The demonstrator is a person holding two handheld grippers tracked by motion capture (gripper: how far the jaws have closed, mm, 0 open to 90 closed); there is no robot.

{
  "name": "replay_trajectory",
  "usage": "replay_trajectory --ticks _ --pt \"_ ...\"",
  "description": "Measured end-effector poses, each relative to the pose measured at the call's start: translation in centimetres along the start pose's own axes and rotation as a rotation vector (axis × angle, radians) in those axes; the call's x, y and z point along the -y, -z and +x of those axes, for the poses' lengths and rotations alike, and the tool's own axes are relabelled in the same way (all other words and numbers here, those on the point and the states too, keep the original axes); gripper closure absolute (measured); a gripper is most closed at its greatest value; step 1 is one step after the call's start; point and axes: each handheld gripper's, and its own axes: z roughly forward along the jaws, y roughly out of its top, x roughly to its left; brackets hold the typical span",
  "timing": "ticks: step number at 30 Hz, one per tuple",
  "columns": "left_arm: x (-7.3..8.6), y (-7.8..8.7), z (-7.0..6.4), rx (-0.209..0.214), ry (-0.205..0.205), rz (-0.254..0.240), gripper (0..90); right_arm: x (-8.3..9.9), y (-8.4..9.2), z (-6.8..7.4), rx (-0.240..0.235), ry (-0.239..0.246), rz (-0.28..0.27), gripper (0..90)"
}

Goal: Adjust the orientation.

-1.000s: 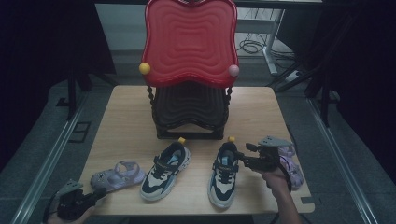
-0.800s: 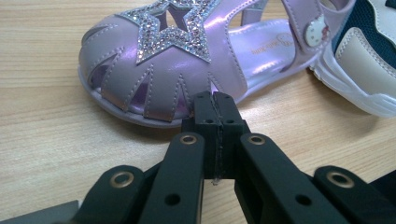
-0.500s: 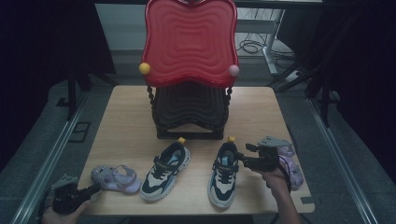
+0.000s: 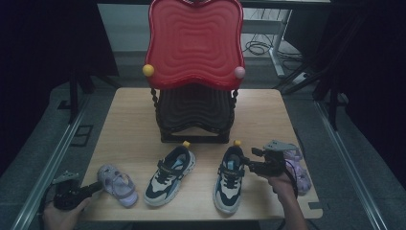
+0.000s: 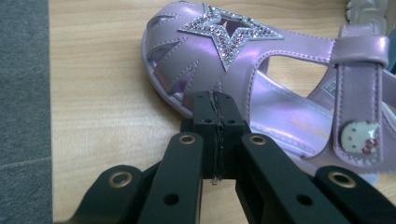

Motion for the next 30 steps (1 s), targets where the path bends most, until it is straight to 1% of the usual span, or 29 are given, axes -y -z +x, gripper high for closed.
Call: replay_trajectory --ticks 6,9,13,16,19,26,30 --pt "-1.1 -0.6 0.4 0.0 0.002 0.015 89.8 0.0 -0.1 -0.1 -0.004 -0.004 -0.002 36.3" --pt "-1.6 -0.9 0.9 -0.003 0.011 0.015 89.8 0.0 0.0 -0.2 0.001 -0.004 0.002 36.3" --pt "-2.3 -1.5 1.2 -0.001 0.008 0.02 90.0 0.1 0.0 -0.1 -0.001 -0.005 0.0 36.3" --pt "-3.0 -1.7 1.5 0.015 -0.004 0.03 89.9 0.0 0.0 -0.1 0.0 -0.003 0.0 36.3" --pt "-3.6 -2.1 1.6 0.018 -0.018 0.043 89.9 0.0 0.0 -0.2 0.004 -0.003 0.004 36.3" --pt "-4.8 -2.9 1.9 0.035 -0.036 0.065 89.9 0.1 0.0 -0.2 0.008 -0.003 0.004 36.3" --pt "-5.2 -3.2 1.8 0.032 -0.047 0.071 89.8 0.1 -0.1 -0.2 0.009 -0.002 0.004 36.3"
